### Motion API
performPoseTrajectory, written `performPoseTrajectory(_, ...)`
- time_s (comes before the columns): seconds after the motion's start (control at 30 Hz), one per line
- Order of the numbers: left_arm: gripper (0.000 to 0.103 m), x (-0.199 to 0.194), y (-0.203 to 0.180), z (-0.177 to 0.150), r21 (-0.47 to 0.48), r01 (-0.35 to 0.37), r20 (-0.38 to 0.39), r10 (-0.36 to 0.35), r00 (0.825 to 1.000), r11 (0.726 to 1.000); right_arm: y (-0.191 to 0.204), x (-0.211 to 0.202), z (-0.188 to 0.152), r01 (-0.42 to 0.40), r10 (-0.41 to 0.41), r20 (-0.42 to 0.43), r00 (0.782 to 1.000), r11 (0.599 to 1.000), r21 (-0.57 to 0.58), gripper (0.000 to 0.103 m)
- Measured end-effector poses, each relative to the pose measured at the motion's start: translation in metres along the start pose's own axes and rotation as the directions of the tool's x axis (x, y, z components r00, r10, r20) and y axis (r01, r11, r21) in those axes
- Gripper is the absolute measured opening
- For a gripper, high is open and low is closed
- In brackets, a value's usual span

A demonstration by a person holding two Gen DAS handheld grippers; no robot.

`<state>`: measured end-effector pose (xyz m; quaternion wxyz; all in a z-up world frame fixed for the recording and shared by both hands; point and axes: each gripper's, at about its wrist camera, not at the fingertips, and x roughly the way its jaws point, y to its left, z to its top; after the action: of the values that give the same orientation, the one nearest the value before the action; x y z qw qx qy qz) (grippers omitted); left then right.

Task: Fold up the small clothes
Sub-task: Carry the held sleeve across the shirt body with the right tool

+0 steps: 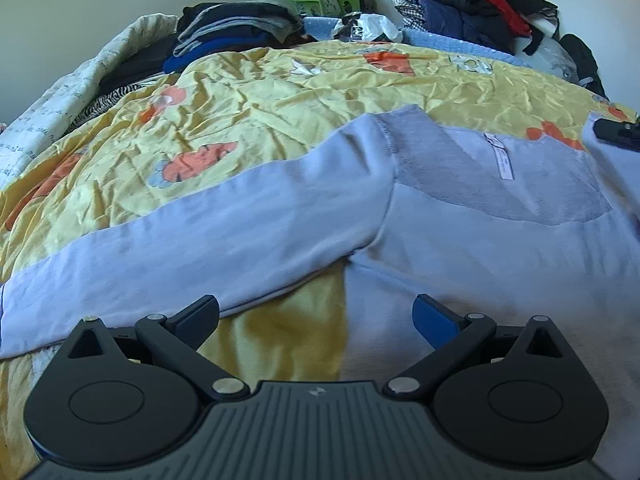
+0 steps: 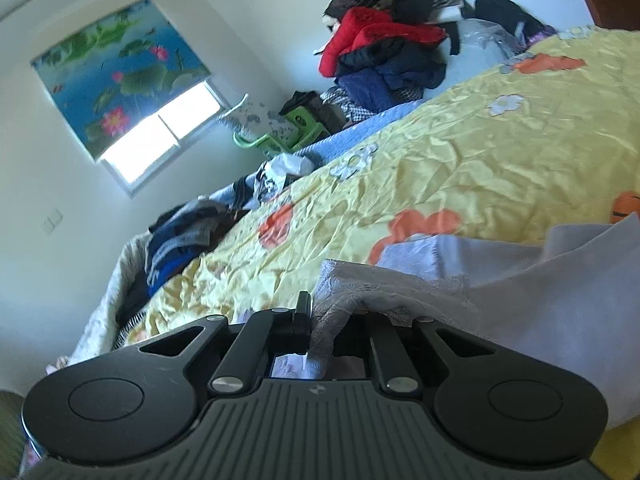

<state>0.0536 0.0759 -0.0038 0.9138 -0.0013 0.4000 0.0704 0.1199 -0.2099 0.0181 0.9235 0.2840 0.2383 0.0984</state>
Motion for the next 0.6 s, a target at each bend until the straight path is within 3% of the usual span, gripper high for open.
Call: performPoseTrajectory(0.6, 0.103, 0.002, 0.030, -0.004, -0.035, -0.015, 0.007, 0.015, 1.000, 0.999, 0.060, 0.051, -0.017, 0.008, -0.021, -0.078, 0.997, 0.988, -0.157, 0.013)
